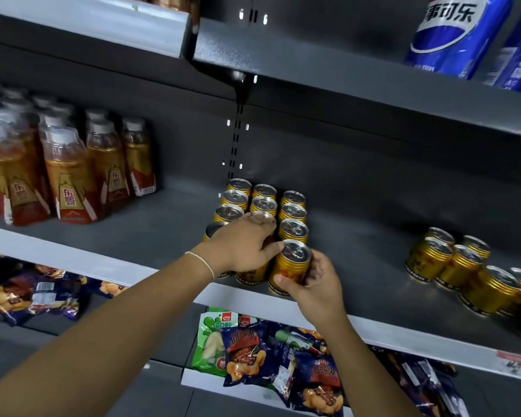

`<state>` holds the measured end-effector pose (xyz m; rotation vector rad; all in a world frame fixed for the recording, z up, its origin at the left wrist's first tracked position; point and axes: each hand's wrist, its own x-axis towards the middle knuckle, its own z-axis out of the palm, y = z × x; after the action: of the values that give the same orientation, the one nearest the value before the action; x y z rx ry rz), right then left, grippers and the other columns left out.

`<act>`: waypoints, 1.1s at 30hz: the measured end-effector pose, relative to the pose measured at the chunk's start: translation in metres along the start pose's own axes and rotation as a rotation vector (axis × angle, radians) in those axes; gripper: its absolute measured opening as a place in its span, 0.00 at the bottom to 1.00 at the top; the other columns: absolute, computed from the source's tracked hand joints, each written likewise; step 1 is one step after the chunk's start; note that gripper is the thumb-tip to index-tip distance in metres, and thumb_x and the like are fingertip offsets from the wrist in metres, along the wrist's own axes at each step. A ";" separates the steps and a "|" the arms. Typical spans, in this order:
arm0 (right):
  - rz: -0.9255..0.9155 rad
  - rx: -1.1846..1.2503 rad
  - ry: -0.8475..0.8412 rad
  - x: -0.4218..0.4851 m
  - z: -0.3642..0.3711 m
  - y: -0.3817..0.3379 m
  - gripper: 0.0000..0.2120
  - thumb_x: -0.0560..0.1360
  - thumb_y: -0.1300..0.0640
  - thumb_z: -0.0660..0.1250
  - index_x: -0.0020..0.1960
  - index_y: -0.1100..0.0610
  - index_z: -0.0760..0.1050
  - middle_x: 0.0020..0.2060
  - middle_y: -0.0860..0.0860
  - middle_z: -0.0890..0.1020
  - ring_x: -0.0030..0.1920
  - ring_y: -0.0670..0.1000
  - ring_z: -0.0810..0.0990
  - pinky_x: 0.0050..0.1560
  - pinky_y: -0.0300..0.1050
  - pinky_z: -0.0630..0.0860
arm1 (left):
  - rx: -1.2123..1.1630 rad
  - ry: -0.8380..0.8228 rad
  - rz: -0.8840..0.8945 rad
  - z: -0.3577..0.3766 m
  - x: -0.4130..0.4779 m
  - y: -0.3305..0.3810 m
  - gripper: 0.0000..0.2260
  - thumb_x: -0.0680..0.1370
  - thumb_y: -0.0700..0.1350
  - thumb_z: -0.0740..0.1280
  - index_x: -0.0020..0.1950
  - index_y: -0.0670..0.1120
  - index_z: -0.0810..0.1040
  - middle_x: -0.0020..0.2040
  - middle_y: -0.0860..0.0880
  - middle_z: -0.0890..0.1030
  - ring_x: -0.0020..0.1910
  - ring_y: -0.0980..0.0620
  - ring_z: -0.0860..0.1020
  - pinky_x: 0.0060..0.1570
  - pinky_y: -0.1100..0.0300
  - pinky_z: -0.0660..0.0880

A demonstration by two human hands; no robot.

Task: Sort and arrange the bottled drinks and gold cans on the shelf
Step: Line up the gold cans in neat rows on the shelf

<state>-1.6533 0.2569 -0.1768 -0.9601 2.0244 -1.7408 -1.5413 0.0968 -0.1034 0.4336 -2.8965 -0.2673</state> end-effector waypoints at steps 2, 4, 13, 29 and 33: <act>0.004 -0.011 0.003 -0.001 0.001 0.002 0.33 0.62 0.61 0.83 0.58 0.43 0.72 0.55 0.44 0.82 0.54 0.42 0.82 0.56 0.45 0.80 | 0.028 0.002 0.004 0.002 0.000 0.000 0.31 0.81 0.63 0.50 0.78 0.46 0.59 0.78 0.47 0.60 0.77 0.48 0.58 0.76 0.53 0.52; -0.002 -0.035 0.011 -0.002 0.002 0.004 0.33 0.62 0.58 0.83 0.60 0.44 0.71 0.56 0.43 0.81 0.54 0.42 0.82 0.57 0.45 0.80 | 0.038 0.010 0.006 0.004 -0.001 0.001 0.31 0.81 0.63 0.49 0.79 0.46 0.57 0.79 0.47 0.59 0.78 0.49 0.56 0.76 0.55 0.49; -0.016 -0.032 0.005 -0.004 0.002 0.004 0.32 0.65 0.58 0.82 0.61 0.41 0.71 0.55 0.41 0.82 0.55 0.39 0.81 0.51 0.34 0.78 | 0.025 0.000 -0.006 0.005 0.001 0.000 0.32 0.81 0.64 0.48 0.79 0.47 0.55 0.79 0.48 0.57 0.78 0.49 0.54 0.75 0.56 0.47; 0.021 -0.051 -0.053 -0.003 -0.004 -0.001 0.33 0.66 0.56 0.81 0.66 0.47 0.70 0.57 0.43 0.81 0.56 0.42 0.81 0.58 0.42 0.79 | 0.008 -0.100 -0.082 -0.020 0.015 0.017 0.19 0.78 0.61 0.59 0.59 0.49 0.75 0.56 0.48 0.80 0.52 0.48 0.77 0.48 0.55 0.74; 0.071 0.014 -0.144 0.002 -0.016 -0.006 0.35 0.62 0.44 0.80 0.66 0.46 0.70 0.56 0.43 0.82 0.56 0.42 0.81 0.58 0.43 0.78 | 0.058 -0.041 -0.080 -0.025 0.023 0.036 0.11 0.76 0.54 0.62 0.52 0.49 0.75 0.50 0.47 0.80 0.47 0.47 0.77 0.44 0.53 0.76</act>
<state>-1.6628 0.2674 -0.1668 -0.9680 1.9288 -1.5994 -1.5675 0.1203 -0.0682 0.5610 -2.9374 -0.2075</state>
